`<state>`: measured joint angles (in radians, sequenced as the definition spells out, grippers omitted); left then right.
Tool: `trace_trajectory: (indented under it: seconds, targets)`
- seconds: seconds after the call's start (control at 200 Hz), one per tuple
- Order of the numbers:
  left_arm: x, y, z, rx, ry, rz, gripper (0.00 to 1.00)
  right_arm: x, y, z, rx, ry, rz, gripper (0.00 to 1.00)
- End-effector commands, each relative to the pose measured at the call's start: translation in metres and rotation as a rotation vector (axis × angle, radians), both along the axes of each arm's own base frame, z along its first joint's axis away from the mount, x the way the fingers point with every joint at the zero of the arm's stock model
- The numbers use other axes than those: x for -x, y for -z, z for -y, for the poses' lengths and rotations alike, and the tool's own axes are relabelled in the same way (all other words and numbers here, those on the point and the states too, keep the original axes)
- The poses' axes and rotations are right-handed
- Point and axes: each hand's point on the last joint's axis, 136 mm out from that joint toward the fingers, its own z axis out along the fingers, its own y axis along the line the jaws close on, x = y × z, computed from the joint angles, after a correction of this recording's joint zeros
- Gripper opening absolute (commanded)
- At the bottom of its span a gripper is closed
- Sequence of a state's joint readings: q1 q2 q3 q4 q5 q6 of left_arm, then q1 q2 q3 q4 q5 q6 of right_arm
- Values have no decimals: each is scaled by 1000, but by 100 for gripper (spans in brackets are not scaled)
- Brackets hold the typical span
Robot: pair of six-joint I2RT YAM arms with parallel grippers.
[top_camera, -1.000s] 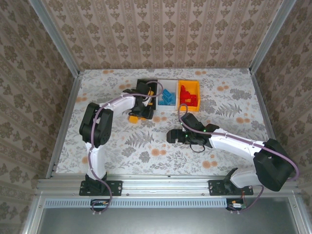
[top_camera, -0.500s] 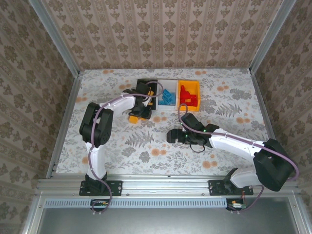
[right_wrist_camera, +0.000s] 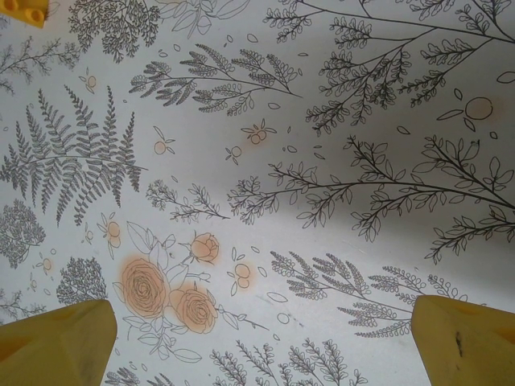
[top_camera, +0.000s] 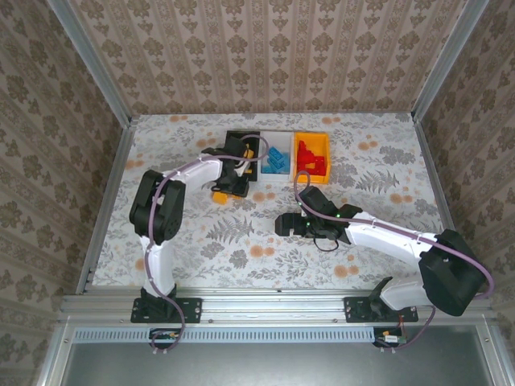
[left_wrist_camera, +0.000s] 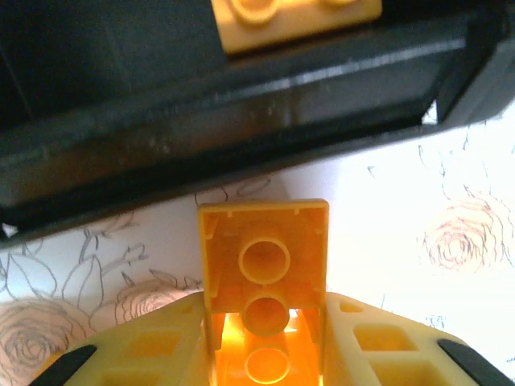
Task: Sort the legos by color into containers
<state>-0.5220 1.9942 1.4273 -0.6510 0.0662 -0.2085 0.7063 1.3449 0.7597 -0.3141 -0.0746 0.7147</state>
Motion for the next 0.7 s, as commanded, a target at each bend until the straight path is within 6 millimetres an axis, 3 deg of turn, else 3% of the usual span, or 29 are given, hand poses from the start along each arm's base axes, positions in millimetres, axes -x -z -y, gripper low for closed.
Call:
trace_trajectory:
  seconds: [0.0, 0.185, 0.465, 0.495, 0.69]
  targets:
    - [9, -30, 1, 69, 2, 23, 33, 1, -5, 3, 2, 17, 12, 96]
    - [17, -65, 2, 189, -27, 46, 33, 3, -7, 1, -13, 18, 12, 96]
    - [18, -141, -4, 302, -37, 169, 33, 8, -10, 3, -18, 28, 24, 96]
    - [10, -148, -16, 306, -66, 191, 33, 8, -10, 4, -17, 31, 25, 96]
    - [-16, -184, -32, 291, -86, 280, 33, 9, -7, 3, -17, 30, 22, 96]
